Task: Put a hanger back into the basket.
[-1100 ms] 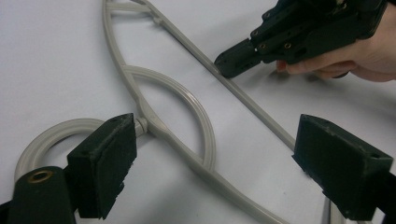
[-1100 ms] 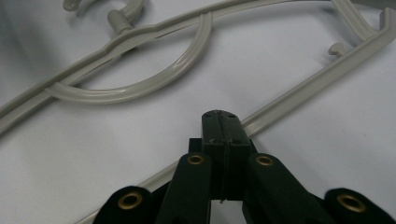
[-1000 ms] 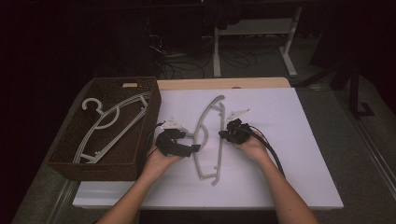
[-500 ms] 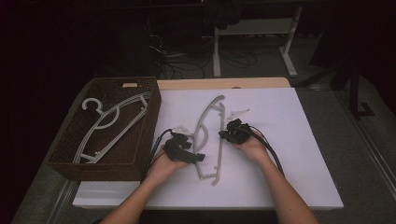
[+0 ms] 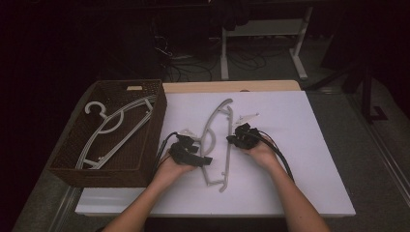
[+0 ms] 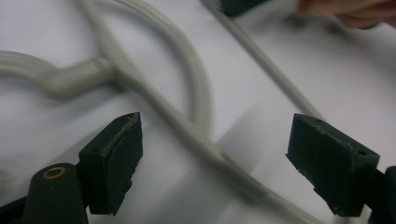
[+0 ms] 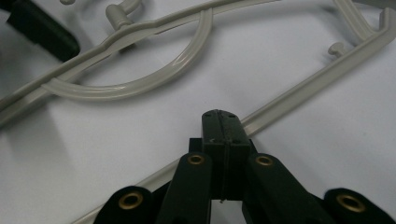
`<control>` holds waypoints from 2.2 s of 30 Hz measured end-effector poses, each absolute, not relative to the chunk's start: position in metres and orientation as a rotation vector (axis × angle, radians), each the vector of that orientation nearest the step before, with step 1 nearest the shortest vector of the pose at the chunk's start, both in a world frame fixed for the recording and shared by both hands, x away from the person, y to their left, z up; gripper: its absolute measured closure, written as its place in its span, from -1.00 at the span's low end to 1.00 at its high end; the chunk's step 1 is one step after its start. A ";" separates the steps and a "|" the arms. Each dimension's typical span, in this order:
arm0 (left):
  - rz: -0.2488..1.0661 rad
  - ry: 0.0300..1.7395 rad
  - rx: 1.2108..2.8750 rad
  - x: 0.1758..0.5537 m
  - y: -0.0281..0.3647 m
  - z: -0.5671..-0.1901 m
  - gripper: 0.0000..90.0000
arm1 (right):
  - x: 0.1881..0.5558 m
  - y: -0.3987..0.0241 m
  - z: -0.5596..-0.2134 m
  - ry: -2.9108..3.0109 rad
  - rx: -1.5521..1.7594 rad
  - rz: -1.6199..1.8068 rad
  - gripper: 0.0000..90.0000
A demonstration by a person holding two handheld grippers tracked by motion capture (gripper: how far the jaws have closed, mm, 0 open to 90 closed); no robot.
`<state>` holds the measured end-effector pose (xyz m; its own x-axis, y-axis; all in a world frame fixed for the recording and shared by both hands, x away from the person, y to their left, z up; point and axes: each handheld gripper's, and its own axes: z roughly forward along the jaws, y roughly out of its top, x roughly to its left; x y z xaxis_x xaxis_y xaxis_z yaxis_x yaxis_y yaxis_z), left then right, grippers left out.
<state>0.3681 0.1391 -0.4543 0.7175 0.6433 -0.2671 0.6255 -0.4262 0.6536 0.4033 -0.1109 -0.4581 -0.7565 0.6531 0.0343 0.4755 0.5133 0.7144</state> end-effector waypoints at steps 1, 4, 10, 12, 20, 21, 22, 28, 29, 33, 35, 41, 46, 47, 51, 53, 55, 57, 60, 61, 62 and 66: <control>0.036 0.974 2.149 0.372 0.140 -0.454 -0.62 | 0.403 -0.111 -0.458 2.517 0.956 1.079 0.98; 0.028 0.995 2.128 0.380 0.142 -0.455 -0.62 | 0.403 -0.111 -0.458 2.517 0.957 1.080 0.98; 0.034 0.985 2.125 0.386 0.135 -0.456 -0.64 | 0.402 -0.110 -0.458 2.520 0.937 1.050 0.98; 0.047 0.979 2.129 0.386 0.131 -0.456 -0.64 | 0.402 -0.109 -0.458 2.518 0.933 1.046 0.98; 0.021 0.973 2.127 0.387 0.127 -0.455 -0.48 | 0.401 -0.110 -0.459 2.514 0.941 1.053 0.98; 0.016 0.975 2.128 0.387 0.127 -0.455 -0.46 | 0.401 -0.110 -0.458 2.514 0.943 1.049 0.98; 0.016 0.979 2.130 0.386 0.127 -0.455 -0.45 | 0.401 -0.110 -0.458 2.515 0.940 1.047 0.98; -0.068 0.925 2.120 0.376 0.120 -0.454 -0.14 | 0.401 -0.111 -0.458 2.517 0.945 1.045 0.98; -0.071 0.924 2.110 0.375 0.119 -0.453 -0.09 | 0.401 -0.112 -0.458 2.517 0.946 1.033 0.98; -0.053 0.928 2.088 0.374 0.121 -0.450 0.11 | 0.401 -0.113 -0.461 2.518 0.943 1.025 0.98; -0.041 0.933 2.071 0.375 0.123 -0.449 0.25 | 0.401 -0.114 -0.461 2.519 0.946 1.030 0.98; -0.026 0.963 2.031 0.376 0.125 -0.442 0.43 | 0.401 -0.116 -0.460 2.538 0.959 1.068 0.92; -0.013 0.983 1.994 0.378 0.128 -0.437 0.56 | 0.397 -0.121 -0.451 2.530 0.957 1.116 0.73; -0.006 0.986 1.994 0.378 0.128 -0.436 0.59 | 0.396 -0.123 -0.449 2.525 0.954 1.128 0.68; -0.006 0.985 1.985 0.381 0.131 -0.432 0.70 | 0.388 -0.132 -0.439 2.506 0.964 1.177 0.48; 0.000 0.988 1.991 0.381 0.131 -0.430 0.71 | 0.384 -0.138 -0.434 2.491 0.973 1.204 0.36; 0.008 0.988 1.999 0.382 0.131 -0.426 0.72 | 0.379 -0.144 -0.430 2.485 0.986 1.222 0.21; 0.019 0.983 1.992 0.383 0.132 -0.421 0.75 | 0.374 -0.151 -0.426 2.473 1.000 1.240 0.02; 0.023 0.967 2.017 0.385 0.131 -0.412 0.76 | 0.365 -0.160 -0.422 2.453 1.015 1.255 -0.15; 0.028 0.964 2.021 0.385 0.130 -0.409 0.76 | 0.362 -0.163 -0.422 2.448 1.013 1.263 -0.20; 0.032 0.952 2.025 0.386 0.130 -0.405 0.76 | 0.358 -0.166 -0.422 2.440 1.012 1.260 -0.24; 0.048 0.929 2.029 0.387 0.130 -0.386 0.76 | 0.344 -0.177 -0.421 2.425 1.009 1.254 -0.34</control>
